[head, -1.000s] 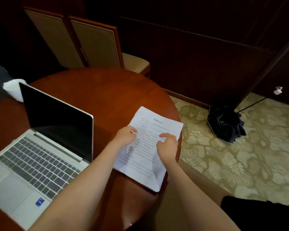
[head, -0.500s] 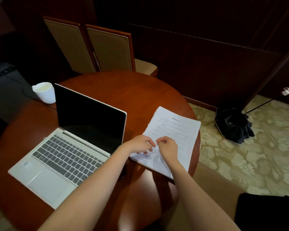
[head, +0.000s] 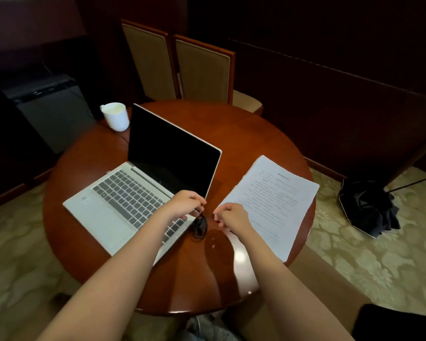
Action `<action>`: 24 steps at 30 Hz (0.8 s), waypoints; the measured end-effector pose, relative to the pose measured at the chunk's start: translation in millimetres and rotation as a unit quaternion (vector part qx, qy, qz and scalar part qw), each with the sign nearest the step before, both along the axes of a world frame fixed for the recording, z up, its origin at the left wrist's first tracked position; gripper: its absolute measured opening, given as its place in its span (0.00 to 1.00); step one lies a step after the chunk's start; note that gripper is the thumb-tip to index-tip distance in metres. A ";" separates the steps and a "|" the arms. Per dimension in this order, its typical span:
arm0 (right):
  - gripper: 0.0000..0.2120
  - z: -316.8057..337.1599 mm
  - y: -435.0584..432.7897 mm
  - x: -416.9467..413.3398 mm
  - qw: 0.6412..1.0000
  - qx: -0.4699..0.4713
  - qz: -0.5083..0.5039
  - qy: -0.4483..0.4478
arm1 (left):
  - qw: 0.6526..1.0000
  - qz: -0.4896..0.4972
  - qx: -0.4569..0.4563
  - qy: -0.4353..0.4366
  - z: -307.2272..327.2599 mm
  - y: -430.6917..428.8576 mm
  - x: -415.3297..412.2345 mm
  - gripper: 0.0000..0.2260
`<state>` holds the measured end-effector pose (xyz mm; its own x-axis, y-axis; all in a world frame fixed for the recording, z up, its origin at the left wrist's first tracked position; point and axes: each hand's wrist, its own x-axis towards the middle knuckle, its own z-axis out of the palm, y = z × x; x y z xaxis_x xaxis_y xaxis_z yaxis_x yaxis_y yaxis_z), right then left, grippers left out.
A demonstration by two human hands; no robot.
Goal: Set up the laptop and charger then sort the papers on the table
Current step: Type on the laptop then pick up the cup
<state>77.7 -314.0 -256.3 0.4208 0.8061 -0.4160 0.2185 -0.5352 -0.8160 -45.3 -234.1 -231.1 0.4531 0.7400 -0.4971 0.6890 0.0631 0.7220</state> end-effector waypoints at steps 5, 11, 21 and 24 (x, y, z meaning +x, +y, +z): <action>0.10 3.3 0.0 -25.9 0.999 0.009 0.049 0.009 | 0.996 0.082 0.000 -0.021 1.6 -10.9 -38.1 0.10; 0.11 9.2 9.7 -47.7 0.995 0.025 0.096 0.009 | 0.989 0.138 0.003 -0.047 4.4 -5.0 -73.9 0.07; 0.14 21.1 76.2 -105.3 0.989 0.040 0.138 0.022 | 0.982 0.178 0.009 -0.057 12.0 59.2 -126.4 0.08; 0.13 16.8 106.8 -122.1 0.992 0.035 0.113 0.035 | 0.982 0.176 0.004 -0.064 8.7 90.1 -142.5 0.08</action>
<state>-44.4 -207.2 -239.5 0.1990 0.9040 -0.3784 0.2677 -0.4215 -0.8664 -187.8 -144.0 -222.4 0.2280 0.8651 -0.4467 0.5285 0.2754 0.8030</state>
